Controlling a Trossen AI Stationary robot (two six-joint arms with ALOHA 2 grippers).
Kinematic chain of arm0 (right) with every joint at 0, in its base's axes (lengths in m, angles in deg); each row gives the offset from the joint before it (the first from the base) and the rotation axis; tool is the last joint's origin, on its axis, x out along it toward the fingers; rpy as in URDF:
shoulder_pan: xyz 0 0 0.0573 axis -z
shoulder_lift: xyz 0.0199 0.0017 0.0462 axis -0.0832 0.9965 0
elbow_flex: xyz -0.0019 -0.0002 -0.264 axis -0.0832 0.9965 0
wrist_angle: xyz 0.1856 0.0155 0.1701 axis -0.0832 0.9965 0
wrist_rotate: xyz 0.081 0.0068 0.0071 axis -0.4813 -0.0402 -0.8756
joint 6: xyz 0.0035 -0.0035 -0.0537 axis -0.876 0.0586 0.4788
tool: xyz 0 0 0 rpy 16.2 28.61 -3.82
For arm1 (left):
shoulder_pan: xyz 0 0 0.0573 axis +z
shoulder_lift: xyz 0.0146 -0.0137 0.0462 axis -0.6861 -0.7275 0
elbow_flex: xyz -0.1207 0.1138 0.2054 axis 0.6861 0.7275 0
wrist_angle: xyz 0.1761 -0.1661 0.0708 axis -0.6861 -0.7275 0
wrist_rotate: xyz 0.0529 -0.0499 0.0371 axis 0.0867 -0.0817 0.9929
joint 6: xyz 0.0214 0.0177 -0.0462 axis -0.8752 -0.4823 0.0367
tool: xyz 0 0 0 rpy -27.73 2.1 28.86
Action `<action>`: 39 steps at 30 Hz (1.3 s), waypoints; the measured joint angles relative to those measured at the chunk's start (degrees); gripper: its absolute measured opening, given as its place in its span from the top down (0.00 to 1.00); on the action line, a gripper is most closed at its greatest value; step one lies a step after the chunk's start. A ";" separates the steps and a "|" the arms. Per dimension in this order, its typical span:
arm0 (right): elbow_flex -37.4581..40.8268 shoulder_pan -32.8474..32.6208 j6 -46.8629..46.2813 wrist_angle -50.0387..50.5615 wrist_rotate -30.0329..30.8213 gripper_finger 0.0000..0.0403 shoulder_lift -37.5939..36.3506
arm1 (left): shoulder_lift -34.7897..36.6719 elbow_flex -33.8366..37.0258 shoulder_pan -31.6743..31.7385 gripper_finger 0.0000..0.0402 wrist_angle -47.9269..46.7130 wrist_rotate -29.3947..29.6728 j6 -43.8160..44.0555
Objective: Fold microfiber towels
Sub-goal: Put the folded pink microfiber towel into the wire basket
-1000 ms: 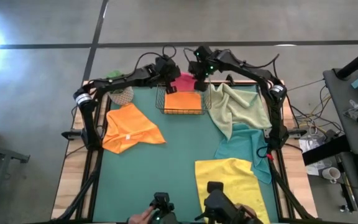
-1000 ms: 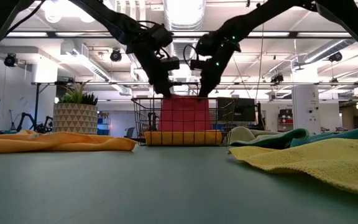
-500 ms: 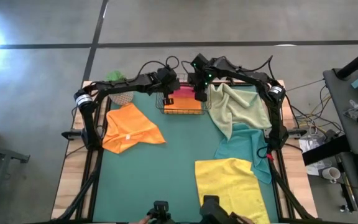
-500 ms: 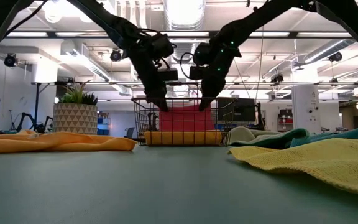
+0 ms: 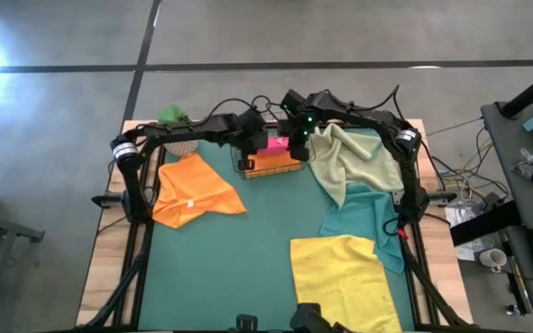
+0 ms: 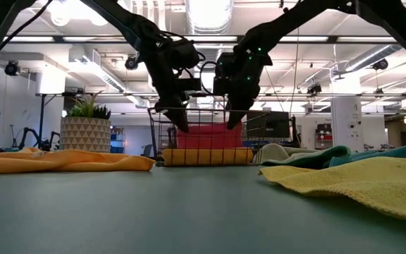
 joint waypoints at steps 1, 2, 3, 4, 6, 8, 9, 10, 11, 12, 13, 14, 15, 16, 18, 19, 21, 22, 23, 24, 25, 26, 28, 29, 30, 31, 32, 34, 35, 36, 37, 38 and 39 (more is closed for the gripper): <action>0.00 0.00 0.00 -0.04 0.02 0.98 0.04 | 0.04 -0.17 0.00 1.00 -0.09 0.06 0.00; 0.00 0.00 0.02 -0.04 0.02 0.98 0.08 | 0.09 -0.48 0.02 1.00 -0.19 0.08 0.00; 0.00 0.00 0.04 -0.06 0.02 0.98 0.10 | 0.35 -0.90 0.02 1.00 -0.34 0.11 0.00; 0.00 0.00 0.07 -0.07 0.02 0.98 0.10 | 0.60 -1.34 0.02 1.00 -0.47 0.12 0.00; 0.00 0.04 0.10 -0.29 0.03 0.98 0.08 | 1.37 -2.34 0.02 1.00 -1.27 0.11 0.04; 0.00 0.07 0.13 -0.53 -0.01 0.98 0.09 | 1.89 -3.45 -0.03 1.00 -3.45 -0.08 0.22; -0.01 0.06 0.24 -0.76 -0.08 0.98 0.08 | 1.93 -4.16 -0.11 1.00 -5.46 -0.41 1.09; -0.02 0.02 0.53 -0.91 -0.32 0.98 0.08 | 1.94 -4.75 -0.13 1.00 -7.66 -1.10 2.12; -0.02 0.00 0.79 -0.95 -0.56 0.98 0.08 | 1.94 -5.09 -0.13 1.00 -9.44 -2.01 2.93; -0.05 -0.03 1.11 -1.03 -0.68 0.98 0.08 | 1.94 -5.20 -0.17 1.00 -10.48 -2.90 3.04; -0.07 -0.07 1.25 -1.09 -0.68 0.98 0.08 | 1.94 -5.20 -0.21 1.00 -10.92 -3.44 3.08; -0.07 -0.07 1.38 -0.94 -0.65 0.98 0.08 | 1.89 -5.14 -0.28 1.00 -10.88 -3.86 3.26; -0.07 -0.07 1.38 -0.89 -0.63 0.98 0.08 | 1.85 -5.11 -0.32 1.00 -10.85 -4.12 3.71; -0.07 -0.04 1.39 -0.90 -0.57 0.98 0.08 | 1.82 -5.09 -0.38 1.00 -10.78 -4.17 4.45; -0.07 -0.04 1.38 -0.69 -0.47 0.98 0.08 | 1.81 -5.09 -0.53 1.00 -10.60 -4.27 4.62; -0.07 -0.04 1.41 -0.65 -0.44 0.98 0.08 | 1.81 -5.07 -0.60 1.00 -10.63 -4.28 4.74; -0.07 -0.04 1.88 -0.26 -0.46 0.98 0.10 | 1.81 -5.02 -0.68 1.00 -10.60 -4.36 5.93; -0.07 -0.04 2.00 -0.06 -0.48 0.98 0.10 | 1.81 -5.02 -0.70 1.00 -10.58 -4.37 6.07; -0.07 -0.04 2.11 0.18 -0.53 0.98 0.09 | 1.81 -5.02 -0.70 1.00 -10.58 -4.41 6.08; -0.07 -0.09 2.13 0.50 -0.64 0.98 0.10 | 1.81 -5.02 -0.70 1.00 -10.51 -4.61 6.05; -0.07 -0.11 2.13 0.84 -0.97 0.98 0.09 | 1.81 -5.02 -0.70 1.00 -10.47 -5.15 6.05; -0.07 -0.11 2.10 1.23 -1.51 0.98 0.10 | 1.81 -5.00 -0.70 1.00 -10.56 -6.12 6.04; -0.07 -0.11 2.10 1.79 -2.45 0.98 0.10 | 1.80 -4.98 -0.70 1.00 -10.86 -8.41 6.05; -0.07 -0.11 2.10 2.02 -2.72 0.97 0.10 | 1.81 -4.97 -0.71 1.00 -10.91 -9.24 6.05; -0.07 -0.11 2.14 2.13 -2.79 0.97 0.10 | 1.80 -4.96 -0.74 1.00 -10.90 -9.59 6.05; -0.07 -0.11 2.26 2.32 -2.80 0.96 0.10 | 1.79 -4.96 -0.81 1.00 -10.92 -9.96 6.05; -0.07 -0.11 2.68 2.65 -2.86 0.95 0.10 | 1.79 -4.96 -0.85 1.00 -10.88 -9.97 6.06; -0.07 -0.11 3.36 3.13 -2.86 0.93 0.10 | 1.79 -4.96 -0.87 0.99 -11.07 -10.12 6.10; -0.07 -0.11 3.56 3.22 -2.76 0.92 0.10 | 1.79 -4.96 -0.87 0.98 -11.34 -10.12 6.10; -0.02 -0.09 3.58 3.28 -2.59 0.90 0.10 | 1.79 -4.94 -0.85 0.97 -11.69 -10.10 6.10; 0.00 -0.09 3.58 3.32 -2.43 0.88 0.10 | 1.79 -4.89 -0.85 0.95 -12.01 -10.08 6.12; 0.04 -0.07 3.58 3.61 -2.26 0.86 0.10 | 1.79 -4.89 -0.85 0.93 -12.18 -10.04 6.12; 0.04 -0.05 3.61 3.67 -2.13 0.83 0.10 | 1.79 -4.89 -0.85 0.91 -12.33 -9.98 6.12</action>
